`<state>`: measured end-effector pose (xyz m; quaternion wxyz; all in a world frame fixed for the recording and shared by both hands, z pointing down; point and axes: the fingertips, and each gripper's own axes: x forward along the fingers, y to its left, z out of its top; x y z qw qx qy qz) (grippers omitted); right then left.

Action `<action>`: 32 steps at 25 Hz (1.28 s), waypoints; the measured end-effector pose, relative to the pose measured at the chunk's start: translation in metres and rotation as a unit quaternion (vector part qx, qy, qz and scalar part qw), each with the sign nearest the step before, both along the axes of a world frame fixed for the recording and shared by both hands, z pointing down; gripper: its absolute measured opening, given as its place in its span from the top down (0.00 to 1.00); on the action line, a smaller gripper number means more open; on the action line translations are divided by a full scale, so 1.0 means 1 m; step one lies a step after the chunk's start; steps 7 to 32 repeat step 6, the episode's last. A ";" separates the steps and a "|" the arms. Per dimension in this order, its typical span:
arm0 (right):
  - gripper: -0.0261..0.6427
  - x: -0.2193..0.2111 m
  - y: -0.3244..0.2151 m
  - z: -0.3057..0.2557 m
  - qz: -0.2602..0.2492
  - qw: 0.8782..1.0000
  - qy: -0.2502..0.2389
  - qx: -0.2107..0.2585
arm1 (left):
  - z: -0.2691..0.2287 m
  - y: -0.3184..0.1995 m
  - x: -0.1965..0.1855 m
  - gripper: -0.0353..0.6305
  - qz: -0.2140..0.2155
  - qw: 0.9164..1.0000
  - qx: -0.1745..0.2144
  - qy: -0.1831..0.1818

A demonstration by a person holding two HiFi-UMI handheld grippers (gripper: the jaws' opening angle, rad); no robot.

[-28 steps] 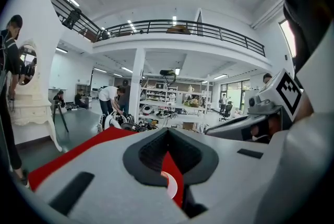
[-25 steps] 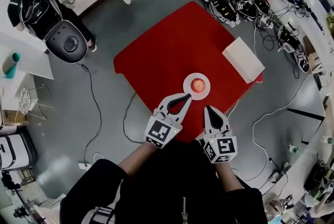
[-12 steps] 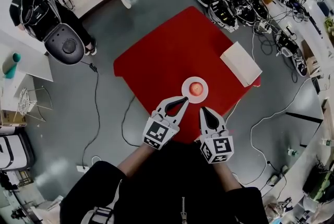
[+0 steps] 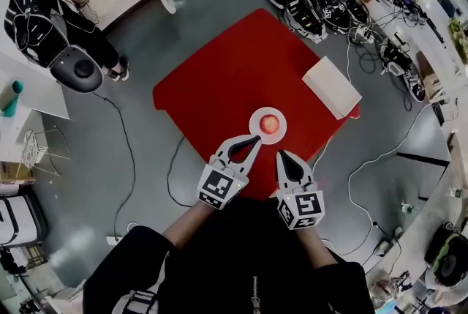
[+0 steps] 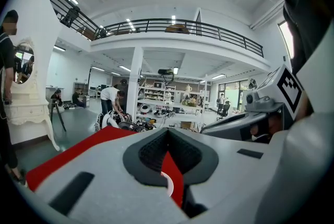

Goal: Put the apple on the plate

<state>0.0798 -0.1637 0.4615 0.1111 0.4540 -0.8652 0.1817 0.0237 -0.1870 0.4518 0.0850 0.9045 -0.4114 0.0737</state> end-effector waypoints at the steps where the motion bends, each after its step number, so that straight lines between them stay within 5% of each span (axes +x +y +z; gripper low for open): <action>1: 0.94 0.000 0.000 0.000 0.000 1.000 0.000 0.001 | 0.000 0.000 0.001 0.94 0.001 1.000 0.001 0.000; 32: 0.94 -0.003 0.000 0.000 -0.004 1.000 0.002 0.002 | 0.003 -0.001 -0.001 0.94 0.002 1.000 0.001 0.001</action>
